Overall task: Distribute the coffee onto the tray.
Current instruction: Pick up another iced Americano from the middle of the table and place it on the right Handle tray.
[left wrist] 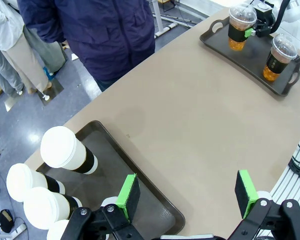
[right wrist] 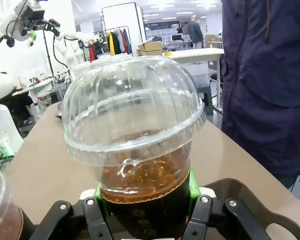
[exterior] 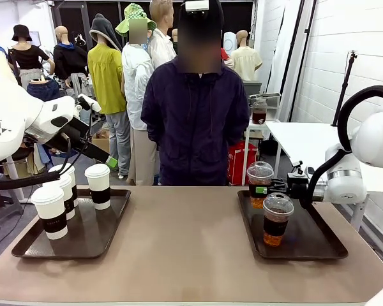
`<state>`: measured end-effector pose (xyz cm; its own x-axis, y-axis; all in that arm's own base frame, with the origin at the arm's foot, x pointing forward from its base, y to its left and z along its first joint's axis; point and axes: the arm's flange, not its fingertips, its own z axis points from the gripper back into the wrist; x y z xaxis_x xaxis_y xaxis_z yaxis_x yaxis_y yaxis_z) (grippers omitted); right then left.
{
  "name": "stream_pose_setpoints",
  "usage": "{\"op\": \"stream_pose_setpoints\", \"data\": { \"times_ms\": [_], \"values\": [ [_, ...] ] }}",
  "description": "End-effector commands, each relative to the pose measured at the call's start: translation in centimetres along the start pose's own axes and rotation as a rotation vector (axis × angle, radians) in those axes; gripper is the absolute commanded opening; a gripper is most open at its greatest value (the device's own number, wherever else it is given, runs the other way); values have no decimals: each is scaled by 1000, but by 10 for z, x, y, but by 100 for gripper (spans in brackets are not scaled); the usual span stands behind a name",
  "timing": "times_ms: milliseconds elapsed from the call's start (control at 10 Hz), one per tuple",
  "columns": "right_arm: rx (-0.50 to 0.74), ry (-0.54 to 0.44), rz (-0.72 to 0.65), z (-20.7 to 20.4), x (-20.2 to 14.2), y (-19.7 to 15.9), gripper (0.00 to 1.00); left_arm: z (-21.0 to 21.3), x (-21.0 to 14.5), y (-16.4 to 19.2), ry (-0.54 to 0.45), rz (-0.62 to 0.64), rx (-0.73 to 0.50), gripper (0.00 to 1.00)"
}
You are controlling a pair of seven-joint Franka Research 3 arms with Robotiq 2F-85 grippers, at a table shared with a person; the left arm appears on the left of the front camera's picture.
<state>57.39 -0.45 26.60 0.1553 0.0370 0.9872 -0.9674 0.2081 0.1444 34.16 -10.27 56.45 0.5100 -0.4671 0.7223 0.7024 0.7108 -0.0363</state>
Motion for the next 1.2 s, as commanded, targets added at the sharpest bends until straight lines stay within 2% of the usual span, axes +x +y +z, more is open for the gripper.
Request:
{"op": "stream_pose_setpoints", "data": {
  "times_ms": [0, 1100],
  "values": [
    [-16, -79, 38, 0, -2, 4, 65, 0, -1, 2, -3, 3, -8, 100],
    [-79, -103, 16, 3, -29, -14, 65, 0, -1, 2, -3, 3, -8, 100]
  ]
}}
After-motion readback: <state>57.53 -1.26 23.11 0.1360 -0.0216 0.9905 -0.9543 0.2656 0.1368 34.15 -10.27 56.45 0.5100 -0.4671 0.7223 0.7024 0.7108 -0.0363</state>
